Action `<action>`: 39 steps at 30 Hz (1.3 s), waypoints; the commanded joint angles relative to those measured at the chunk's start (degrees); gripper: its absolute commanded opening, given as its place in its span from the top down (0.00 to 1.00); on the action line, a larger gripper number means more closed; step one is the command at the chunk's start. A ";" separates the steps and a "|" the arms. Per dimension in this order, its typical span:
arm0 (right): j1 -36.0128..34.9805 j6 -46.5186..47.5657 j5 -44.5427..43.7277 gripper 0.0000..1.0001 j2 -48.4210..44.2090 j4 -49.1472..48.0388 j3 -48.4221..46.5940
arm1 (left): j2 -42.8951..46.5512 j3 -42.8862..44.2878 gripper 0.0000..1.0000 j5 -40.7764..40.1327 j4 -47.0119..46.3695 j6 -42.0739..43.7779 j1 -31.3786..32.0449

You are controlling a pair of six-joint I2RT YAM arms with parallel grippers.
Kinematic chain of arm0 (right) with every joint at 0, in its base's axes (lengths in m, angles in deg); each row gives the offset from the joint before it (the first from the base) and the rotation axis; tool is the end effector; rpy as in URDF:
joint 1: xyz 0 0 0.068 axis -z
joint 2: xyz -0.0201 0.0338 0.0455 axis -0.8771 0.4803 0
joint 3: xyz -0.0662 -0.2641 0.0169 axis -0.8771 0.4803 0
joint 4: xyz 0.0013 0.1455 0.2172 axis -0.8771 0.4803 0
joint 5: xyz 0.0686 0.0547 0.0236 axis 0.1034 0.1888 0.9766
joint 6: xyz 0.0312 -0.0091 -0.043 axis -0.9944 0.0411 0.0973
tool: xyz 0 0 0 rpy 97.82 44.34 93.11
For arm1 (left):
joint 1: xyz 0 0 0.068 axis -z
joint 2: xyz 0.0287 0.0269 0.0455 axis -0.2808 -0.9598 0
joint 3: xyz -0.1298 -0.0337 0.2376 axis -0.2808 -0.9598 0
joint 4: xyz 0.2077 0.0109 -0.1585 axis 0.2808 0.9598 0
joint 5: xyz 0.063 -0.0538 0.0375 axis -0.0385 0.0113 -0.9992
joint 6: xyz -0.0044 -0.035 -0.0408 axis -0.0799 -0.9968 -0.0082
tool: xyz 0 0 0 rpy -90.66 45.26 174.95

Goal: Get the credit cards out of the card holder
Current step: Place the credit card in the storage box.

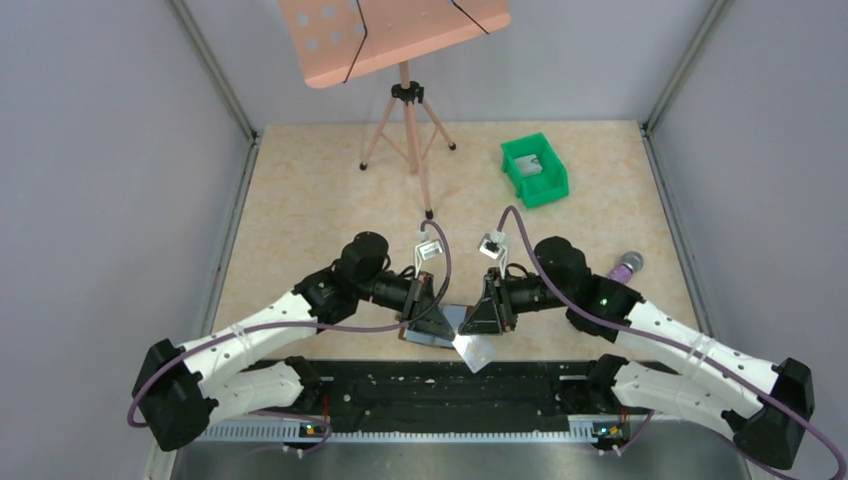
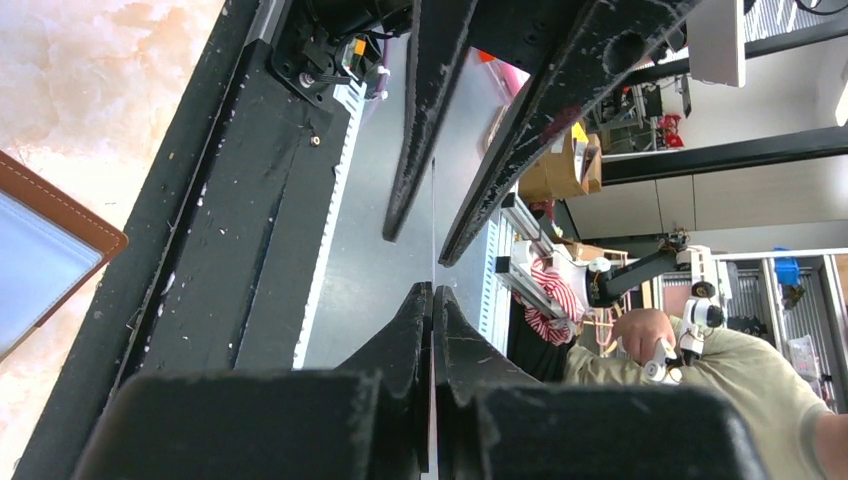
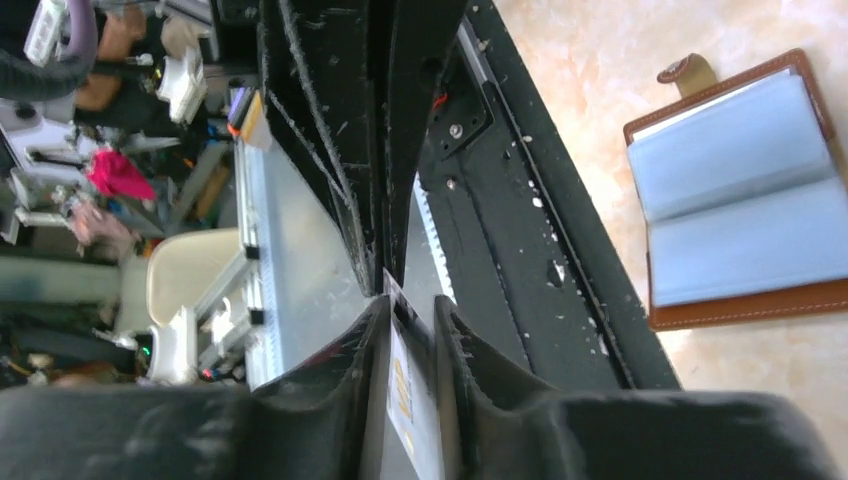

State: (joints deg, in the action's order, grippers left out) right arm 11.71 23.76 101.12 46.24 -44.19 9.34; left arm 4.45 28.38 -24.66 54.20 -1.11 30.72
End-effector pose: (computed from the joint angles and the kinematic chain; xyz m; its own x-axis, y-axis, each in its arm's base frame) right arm 0.1098 0.1626 0.2912 -0.7424 -0.2141 -0.6348 -0.6700 0.2354 0.7041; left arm 0.1322 -0.1840 0.2765 -0.8441 0.3058 -0.4405 0.4896 0.1048 -0.8656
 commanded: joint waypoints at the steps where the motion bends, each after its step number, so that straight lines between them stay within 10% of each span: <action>1: 0.78 -1.23 1.97 0.90 -0.56 -5.52 0.20 | 0.55 -0.21 1.00 1.48 -5.96 -0.17 -0.17; 4: 0.75 -3.29 -0.40 1.00 -0.82 -7.46 1.06 | 1.08 2.16 0.95 -6.72 -0.47 1.64 -0.94; 10: 0.89 -11.25 -17.88 1.00 -4.39 -10.96 0.59 | 5.13 -0.47 0.30 -18.34 -3.11 -5.92 -3.08; 20: 0.80 -27.96 -35.06 1.00 -9.65 -35.30 10.29 | 4.83 -7.40 0.25 -16.91 -26.05 -17.95 -3.08; 25: 0.79 -27.81 -37.32 1.00 -10.16 -37.15 11.72 | 0.78 -5.62 0.32 -14.41 -28.79 -19.52 -3.08; 30: 0.77 -24.18 -37.73 1.00 -12.31 -31.73 12.05 | -1.97 -5.80 0.75 -13.41 -30.35 -21.06 -3.16; 32: 0.85 -20.15 -37.16 0.91 -13.76 -27.40 11.00 | -2.42 -5.96 0.98 -13.25 -30.14 -21.17 -3.32; 39: 1.64 -2.67 -30.52 0.44 -14.69 -6.05 1.98 | 0.73 -6.43 1.00 -12.55 -22.90 -14.90 -4.39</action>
State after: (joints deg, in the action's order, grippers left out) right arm 12.39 9.18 66.25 31.70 -62.14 19.64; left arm 2.79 21.19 -37.21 26.99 -21.59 27.15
